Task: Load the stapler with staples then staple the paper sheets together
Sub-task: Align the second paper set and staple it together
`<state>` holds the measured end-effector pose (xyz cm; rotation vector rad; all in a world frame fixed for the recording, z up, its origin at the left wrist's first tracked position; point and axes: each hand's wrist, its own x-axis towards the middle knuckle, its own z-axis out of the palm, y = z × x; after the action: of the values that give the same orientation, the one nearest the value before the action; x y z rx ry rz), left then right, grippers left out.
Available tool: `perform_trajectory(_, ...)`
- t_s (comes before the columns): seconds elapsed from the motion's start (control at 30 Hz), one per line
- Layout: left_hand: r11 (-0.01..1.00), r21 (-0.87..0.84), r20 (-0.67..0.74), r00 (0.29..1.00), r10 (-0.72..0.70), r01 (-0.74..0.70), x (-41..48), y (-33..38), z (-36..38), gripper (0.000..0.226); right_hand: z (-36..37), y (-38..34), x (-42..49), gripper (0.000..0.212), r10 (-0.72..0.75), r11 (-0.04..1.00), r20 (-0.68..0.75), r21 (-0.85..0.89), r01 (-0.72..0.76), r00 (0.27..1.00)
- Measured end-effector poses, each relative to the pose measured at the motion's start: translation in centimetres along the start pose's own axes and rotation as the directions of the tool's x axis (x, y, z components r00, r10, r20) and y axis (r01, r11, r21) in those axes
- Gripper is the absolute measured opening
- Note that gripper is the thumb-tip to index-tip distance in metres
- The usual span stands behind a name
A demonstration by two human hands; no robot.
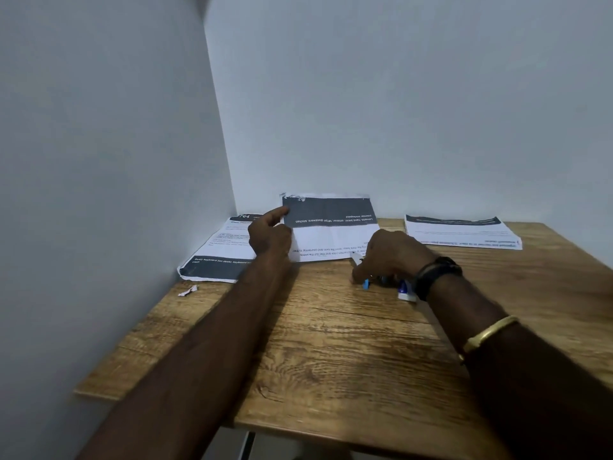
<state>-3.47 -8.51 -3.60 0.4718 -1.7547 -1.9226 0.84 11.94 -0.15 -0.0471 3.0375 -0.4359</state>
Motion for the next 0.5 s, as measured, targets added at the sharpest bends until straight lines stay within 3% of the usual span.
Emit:
perform_trajectory(0.07, 0.999, 0.037, 0.022, 0.999, 0.033, -0.034, 0.0, -0.3, 0.1, 0.055, -0.2, 0.2, 0.2, 0.036, 0.007, 0.998, 0.015, 0.060, -0.008, 1.000)
perform_trajectory(0.13, 0.997, 0.051, 0.029, 0.998, 0.055, -0.057, -0.1, -0.6, 0.2, 0.056, -0.6, 0.8, 0.2, 0.033, 0.004, 0.965, 0.088, 0.262, -0.027, 0.996)
perform_trajectory(0.27, 0.993, 0.081, 0.060, 0.995, 0.086, -0.090, -0.5, -0.7, 0.5, 0.062, -1.8, 2.3, 0.1, 0.032, -0.069, 0.724, 0.228, 0.681, -0.109, 0.971)
perform_trajectory(0.4, 0.989, 0.062, 0.145, 0.981, 0.126, -0.136, -1.4, -0.4, 1.1, 0.066, -2.3, 1.9, 0.8, 0.013, -0.177, 0.373, 0.066, 0.928, 0.005, 0.982)
perform_trajectory(0.5, 0.984, 0.024, 0.221, 0.961, 0.166, -0.175, -2.3, -0.2, 1.5, 0.062, -2.3, 0.7, 1.5, 0.023, -0.141, 0.256, -0.132, 0.952, 0.165, 0.981)
